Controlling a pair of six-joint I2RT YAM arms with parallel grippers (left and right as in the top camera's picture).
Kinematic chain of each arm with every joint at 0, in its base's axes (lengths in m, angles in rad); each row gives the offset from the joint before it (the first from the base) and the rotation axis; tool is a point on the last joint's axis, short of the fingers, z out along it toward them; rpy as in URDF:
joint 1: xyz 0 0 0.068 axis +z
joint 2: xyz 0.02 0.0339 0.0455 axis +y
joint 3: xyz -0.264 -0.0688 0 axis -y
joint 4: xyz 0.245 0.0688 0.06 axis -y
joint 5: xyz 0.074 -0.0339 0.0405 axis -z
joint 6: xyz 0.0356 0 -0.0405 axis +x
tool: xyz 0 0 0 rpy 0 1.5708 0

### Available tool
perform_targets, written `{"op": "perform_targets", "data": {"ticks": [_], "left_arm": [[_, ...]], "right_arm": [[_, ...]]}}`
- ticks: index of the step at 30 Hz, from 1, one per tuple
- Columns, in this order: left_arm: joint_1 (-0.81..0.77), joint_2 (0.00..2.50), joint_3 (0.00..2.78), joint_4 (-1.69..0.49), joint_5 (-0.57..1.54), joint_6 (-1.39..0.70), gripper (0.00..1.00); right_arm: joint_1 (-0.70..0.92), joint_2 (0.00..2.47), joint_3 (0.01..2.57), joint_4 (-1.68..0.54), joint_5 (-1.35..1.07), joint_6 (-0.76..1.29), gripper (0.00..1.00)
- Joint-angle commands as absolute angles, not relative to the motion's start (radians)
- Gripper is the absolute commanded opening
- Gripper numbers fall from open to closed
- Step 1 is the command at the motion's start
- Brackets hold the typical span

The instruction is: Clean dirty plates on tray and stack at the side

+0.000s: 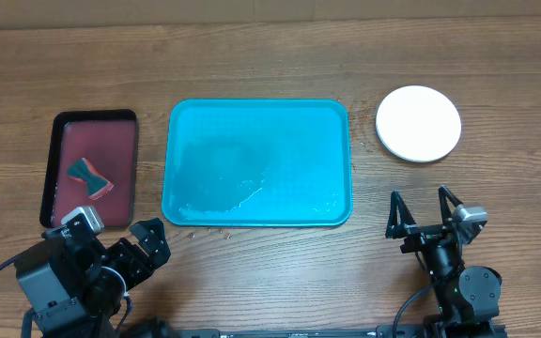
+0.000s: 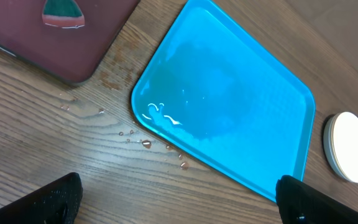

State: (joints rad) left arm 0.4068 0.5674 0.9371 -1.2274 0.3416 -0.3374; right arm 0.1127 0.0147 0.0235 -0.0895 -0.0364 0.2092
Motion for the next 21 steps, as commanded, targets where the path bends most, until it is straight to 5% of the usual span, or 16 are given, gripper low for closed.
{"op": "perform_targets", "data": {"ticks": [1,21], "left_arm": [[0.405,0.566,0.933,-1.226,0.356,-0.344,1.0],[0.405,0.566,0.933,-1.226,0.356,-0.344,1.0]], "right_arm": [[0.074,0.003,0.008,-0.07,-0.008,0.205,1.0],[-0.043,0.003,0.008,-0.084,0.0,0.114,1.0]]}}
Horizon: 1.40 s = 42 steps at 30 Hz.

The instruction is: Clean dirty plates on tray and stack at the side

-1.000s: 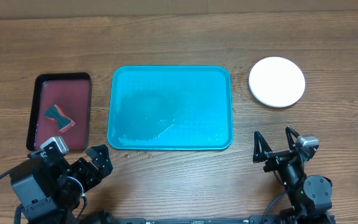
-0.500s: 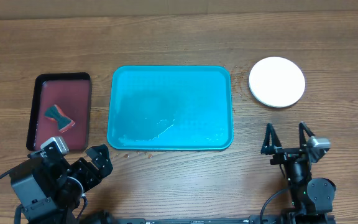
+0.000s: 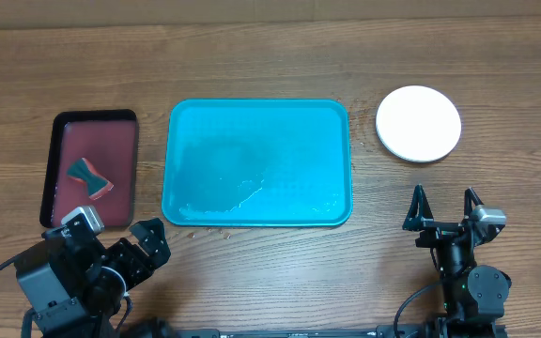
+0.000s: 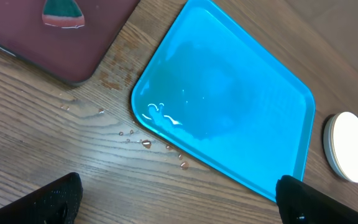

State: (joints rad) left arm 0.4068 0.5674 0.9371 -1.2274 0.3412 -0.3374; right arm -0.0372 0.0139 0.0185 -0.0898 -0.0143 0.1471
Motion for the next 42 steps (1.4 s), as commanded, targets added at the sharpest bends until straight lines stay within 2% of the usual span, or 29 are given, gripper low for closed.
{"op": "perform_targets", "data": {"ticks": [1,5,11,42], "left_arm": [[0.405,0.566,0.933,-1.226,0.356,-0.344,1.0],[0.405,0.566,0.933,-1.226,0.356,-0.344,0.99],[0.405,0.566,0.933,-1.226,0.356,-0.344,1.0],[0.385,0.566,0.933,-1.226,0.356,-0.344,1.0]], "right_arm": [[-0.043,0.003,0.008,-0.084,-0.001,0.101,1.0],[-0.041,0.003,0.008,-0.086,-0.001,0.093,1.0],[-0.041,0.003,0.008,-0.086,-0.001,-0.028,1.0],[-0.041,0.003,0.008,-0.084,-0.005,-0.027,1.0]]}}
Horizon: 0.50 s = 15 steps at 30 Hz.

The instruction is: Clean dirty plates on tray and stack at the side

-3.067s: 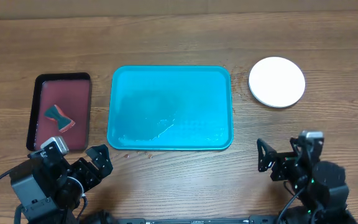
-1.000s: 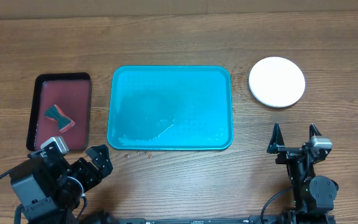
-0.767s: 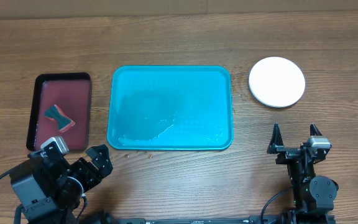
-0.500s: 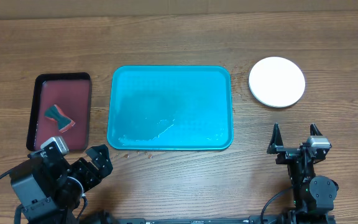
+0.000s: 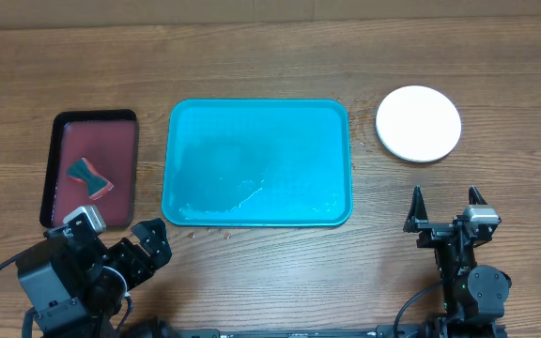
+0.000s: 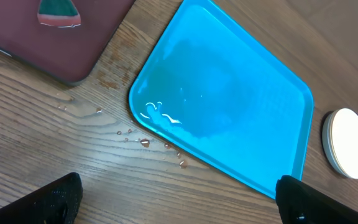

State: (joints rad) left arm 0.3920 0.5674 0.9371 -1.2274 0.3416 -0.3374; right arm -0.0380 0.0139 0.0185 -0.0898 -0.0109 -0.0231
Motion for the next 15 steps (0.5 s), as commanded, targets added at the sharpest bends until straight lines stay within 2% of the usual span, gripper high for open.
{"op": "perform_targets", "data": {"ticks": [1,9,15], "left_arm": [[0.385,0.566,0.933,-1.227,0.356,-0.344,1.0],[0.344,0.546,0.921,-1.242,0.416,-0.329,1.0],[0.184,0.425,0.831,-1.085,0.416,-0.238,1.0]], "right_arm": [[-0.041,0.003,0.008,-0.084,-0.004,-0.027,1.0],[-0.041,0.003,0.008,-0.084,-0.004,-0.027,1.0],[-0.041,0.003,0.008,-0.084,-0.005,-0.027,1.0]]}}
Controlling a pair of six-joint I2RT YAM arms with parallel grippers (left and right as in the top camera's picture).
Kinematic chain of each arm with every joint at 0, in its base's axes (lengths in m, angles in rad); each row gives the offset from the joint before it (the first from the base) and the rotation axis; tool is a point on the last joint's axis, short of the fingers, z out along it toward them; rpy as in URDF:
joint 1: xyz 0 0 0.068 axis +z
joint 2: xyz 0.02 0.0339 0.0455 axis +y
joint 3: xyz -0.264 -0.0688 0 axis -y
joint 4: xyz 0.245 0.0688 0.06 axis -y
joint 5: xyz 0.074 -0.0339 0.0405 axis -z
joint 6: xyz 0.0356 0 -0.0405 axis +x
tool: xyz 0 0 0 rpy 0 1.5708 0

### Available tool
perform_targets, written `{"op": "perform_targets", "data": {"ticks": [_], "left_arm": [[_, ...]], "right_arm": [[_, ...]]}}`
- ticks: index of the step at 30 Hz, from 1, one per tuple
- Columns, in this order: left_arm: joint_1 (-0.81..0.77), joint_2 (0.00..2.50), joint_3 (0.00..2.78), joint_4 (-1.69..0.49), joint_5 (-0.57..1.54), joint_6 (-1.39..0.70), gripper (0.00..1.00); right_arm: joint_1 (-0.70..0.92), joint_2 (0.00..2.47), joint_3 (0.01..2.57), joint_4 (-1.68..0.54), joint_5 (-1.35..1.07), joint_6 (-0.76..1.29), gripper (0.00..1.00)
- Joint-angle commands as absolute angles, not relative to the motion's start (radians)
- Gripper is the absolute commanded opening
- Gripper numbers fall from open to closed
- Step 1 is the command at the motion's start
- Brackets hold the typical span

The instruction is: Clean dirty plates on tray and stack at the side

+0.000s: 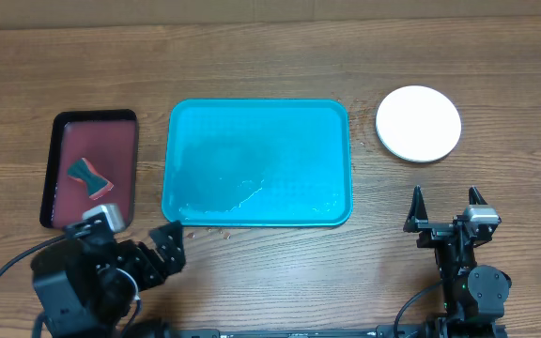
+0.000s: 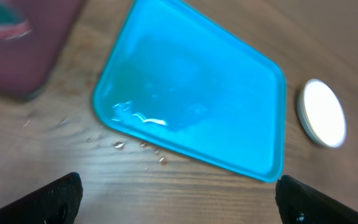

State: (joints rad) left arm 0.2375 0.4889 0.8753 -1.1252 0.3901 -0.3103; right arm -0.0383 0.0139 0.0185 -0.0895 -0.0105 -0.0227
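A blue tray [image 1: 256, 161] lies mid-table, wet and with no plates on it; it also shows in the left wrist view as the tray [image 2: 191, 106]. White plates [image 1: 418, 123] sit stacked at the right, seen as the plates [image 2: 321, 112] from the wrist. My left gripper [image 1: 139, 242] stands open near the tray's front left corner, holding nothing. My right gripper [image 1: 445, 207] stands open below the plates, nothing between its fingers.
A dark red bin [image 1: 90, 169] with a teal and red sponge [image 1: 89, 177] stands at the left. Water drops [image 2: 138, 149] lie on the wood by the tray's front edge.
My left gripper has moved to the right, nearer the tray's front left corner; its view now shows less of the red bin. The right arm has not moved.
My right gripper stood open below the plates, then a little further right and nearer the table's front edge, and has stayed there. My left gripper stayed open at the front left until its shift to the right just now. Tray and plates have not moved.
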Motion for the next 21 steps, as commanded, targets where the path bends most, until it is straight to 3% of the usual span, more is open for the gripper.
{"op": "perform_targets", "data": {"ticks": [1,21], "left_arm": [[0.163,0.388,0.802,-1.048,0.416,-0.221,1.0],[0.083,0.015,0.234,-0.258,0.419,-0.134,0.99]], "right_arm": [[-0.041,0.003,0.008,-0.084,-0.005,-0.027,1.0],[-0.041,0.003,0.008,-0.084,-0.004,-0.027,1.0]]}}
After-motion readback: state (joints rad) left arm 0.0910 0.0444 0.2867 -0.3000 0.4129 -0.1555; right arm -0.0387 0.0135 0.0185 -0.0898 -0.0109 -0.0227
